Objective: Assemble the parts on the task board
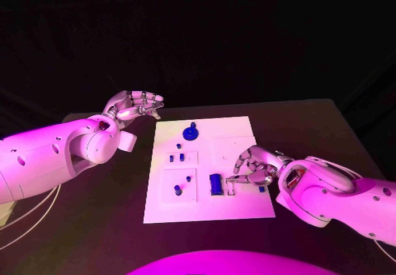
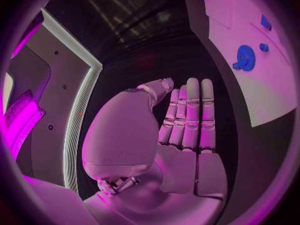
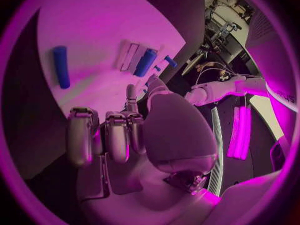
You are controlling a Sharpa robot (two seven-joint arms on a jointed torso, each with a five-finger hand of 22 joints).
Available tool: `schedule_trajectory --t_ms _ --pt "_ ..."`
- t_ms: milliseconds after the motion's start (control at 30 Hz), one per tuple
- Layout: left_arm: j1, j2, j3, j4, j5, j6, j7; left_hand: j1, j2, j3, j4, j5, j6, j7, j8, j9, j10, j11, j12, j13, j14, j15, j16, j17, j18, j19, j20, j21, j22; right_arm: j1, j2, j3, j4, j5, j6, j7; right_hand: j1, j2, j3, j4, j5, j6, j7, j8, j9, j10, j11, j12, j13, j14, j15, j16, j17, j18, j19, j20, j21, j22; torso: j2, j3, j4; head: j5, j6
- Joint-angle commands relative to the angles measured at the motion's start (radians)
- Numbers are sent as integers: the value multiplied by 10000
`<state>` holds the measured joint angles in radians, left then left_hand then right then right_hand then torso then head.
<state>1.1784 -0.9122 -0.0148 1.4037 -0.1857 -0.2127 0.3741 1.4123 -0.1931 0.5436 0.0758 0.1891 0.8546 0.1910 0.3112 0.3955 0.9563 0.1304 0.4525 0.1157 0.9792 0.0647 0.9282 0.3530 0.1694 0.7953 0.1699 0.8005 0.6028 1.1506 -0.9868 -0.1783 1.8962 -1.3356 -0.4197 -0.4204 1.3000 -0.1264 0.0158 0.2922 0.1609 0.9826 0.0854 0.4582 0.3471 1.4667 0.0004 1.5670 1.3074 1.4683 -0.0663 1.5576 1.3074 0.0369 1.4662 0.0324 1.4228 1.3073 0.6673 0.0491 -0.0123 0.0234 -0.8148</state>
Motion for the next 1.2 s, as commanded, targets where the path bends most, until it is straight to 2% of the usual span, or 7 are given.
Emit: schedule_trajectory --t_ms 33,133,267,500,600,833,1200 --pt "4 -7 6 57 58 112 95 51 28 -18 17 2 68 38 -52 2 72 16 -39 -12 -38 19 -60 15 114 -73 23 -65 -1 139 -352 2 -47 211 -420 542 36 -81 90 -10 -17 -122 14 -90 -24 1041 95 38 2634 931 82 -51 2210 -107 750 103 -51 2279 -4 -21 -23 -98 56" --pt "3 -18 6 109 58 126 120 51 28 -18 17 2 68 38 -52 2 72 16 -39 -12 -38 19 -60 15 114 -73 23 -65 -1 221 -746 1 -186 42 -300 514 135 -141 132 -15 -20 -185 56 -169 -44 1041 133 38 2634 928 114 -56 2198 -101 742 132 -84 2272 -3 -33 -14 -169 92" --pt "-1 -34 6 171 58 149 132 43 20 -25 20 -1 66 39 -54 2 71 17 -41 -13 -39 20 -60 16 113 -74 24 -67 -1 213 -1174 -16 -237 -353 -79 432 188 -179 147 -17 -19 -202 71 -201 -51 1041 149 38 2634 934 129 -44 2228 -110 751 147 -34 2284 -5 -12 -22 -150 59" --pt "-16 -48 5 210 58 168 139 43 20 -25 20 -1 66 39 -54 2 71 17 -41 -13 -39 20 -60 16 113 -74 24 -67 -1 -71 -1537 -42 -162 -1072 239 120 216 -223 174 5 -19 9 36 -141 -9 1041 132 38 2634 942 127 -30 2261 -126 772 166 73 2309 -3 -14 -20 -218 52" --pt "-23 -50 5 205 58 172 139 43 20 -25 20 -1 66 39 -54 2 71 17 -41 -13 -39 20 -60 16 113 -74 24 -67 -1 -196 -1578 -49 -145 -1294 359 -14 201 -226 184 9 -19 103 9 -109 12 1041 111 38 2634 942 116 -29 2263 -130 777 164 100 2316 -3 -4 -13 -230 42" --pt "-33 -68 5 190 58 177 135 43 20 -25 20 -1 66 39 -54 2 71 17 -41 -13 -39 20 -60 16 113 -74 24 -67 -1 -461 -1509 -63 -182 -1655 703 -368 -195 -249 120 32 -17 400 -108 29 111 1041 14 38 2634 959 40 3 2338 -156 813 121 267 2355 8 -23 -8 -277 36" --pt "-39 -81 5 140 58 192 117 43 20 -25 20 -1 66 39 -54 2 71 17 -41 -13 -39 20 -60 16 113 -74 24 -67 -1 -607 -1258 -67 -359 -1770 740 -625 -334 -242 105 29 -8 445 -139 58 142 1041 -14 38 2634 956 17 -5 2320 -151 808 100 239 2348 8 -19 3 -219 7"
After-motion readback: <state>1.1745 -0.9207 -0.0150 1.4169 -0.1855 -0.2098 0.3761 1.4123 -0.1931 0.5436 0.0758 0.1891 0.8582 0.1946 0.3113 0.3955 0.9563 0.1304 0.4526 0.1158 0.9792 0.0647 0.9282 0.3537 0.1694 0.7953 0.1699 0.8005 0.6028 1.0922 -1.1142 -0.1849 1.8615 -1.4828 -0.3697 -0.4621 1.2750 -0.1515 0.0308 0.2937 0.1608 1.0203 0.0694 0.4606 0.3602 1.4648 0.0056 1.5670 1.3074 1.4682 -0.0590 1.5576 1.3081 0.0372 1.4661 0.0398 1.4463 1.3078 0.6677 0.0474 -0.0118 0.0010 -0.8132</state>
